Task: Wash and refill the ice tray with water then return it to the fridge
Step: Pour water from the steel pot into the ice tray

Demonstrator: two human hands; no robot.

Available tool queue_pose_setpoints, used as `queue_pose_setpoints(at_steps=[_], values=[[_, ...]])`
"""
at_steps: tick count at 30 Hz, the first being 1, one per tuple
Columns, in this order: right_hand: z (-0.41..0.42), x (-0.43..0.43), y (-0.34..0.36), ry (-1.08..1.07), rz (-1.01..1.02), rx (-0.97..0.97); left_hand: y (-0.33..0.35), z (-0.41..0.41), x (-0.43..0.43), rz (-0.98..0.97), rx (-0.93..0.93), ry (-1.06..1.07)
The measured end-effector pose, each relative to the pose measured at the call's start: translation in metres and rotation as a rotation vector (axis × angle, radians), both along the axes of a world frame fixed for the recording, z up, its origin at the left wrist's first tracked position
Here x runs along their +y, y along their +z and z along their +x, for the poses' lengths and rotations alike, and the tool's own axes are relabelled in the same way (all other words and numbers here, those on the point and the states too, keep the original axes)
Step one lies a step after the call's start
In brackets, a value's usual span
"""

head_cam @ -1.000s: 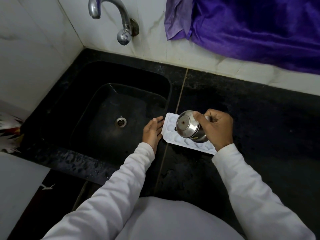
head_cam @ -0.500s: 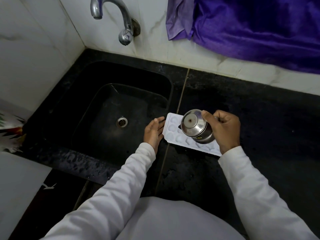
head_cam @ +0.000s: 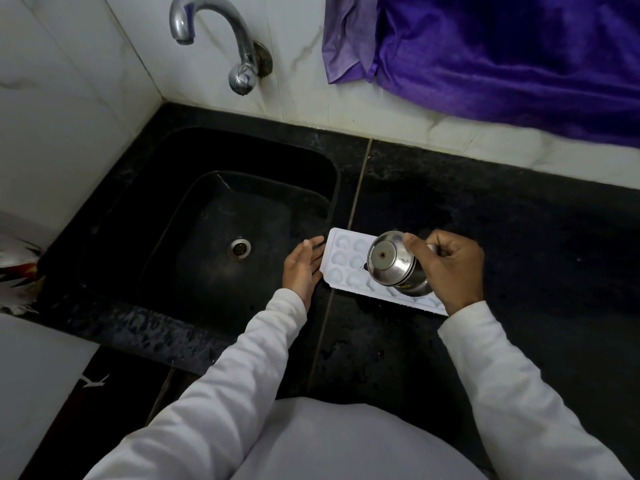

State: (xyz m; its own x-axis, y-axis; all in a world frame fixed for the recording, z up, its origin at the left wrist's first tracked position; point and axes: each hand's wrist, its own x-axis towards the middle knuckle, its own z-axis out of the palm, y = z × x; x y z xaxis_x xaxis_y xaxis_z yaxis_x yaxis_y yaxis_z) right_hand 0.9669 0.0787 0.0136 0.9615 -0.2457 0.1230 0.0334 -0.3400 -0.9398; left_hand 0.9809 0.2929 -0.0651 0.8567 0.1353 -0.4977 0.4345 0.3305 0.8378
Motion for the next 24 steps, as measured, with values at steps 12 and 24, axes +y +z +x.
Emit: queue_pose_setpoints(at_steps=[12, 24], values=[[-0.0008, -0.0032, -0.0026, 0.001, -0.009, -0.003, -0.0004, -0.0007, -0.0010, -0.008, -0.010, 0.006], [-0.0013, -0.0036, -0.0012, -0.002, -0.007, -0.016, -0.0003, -0.0006, -0.0008, -0.007, 0.001, 0.008]])
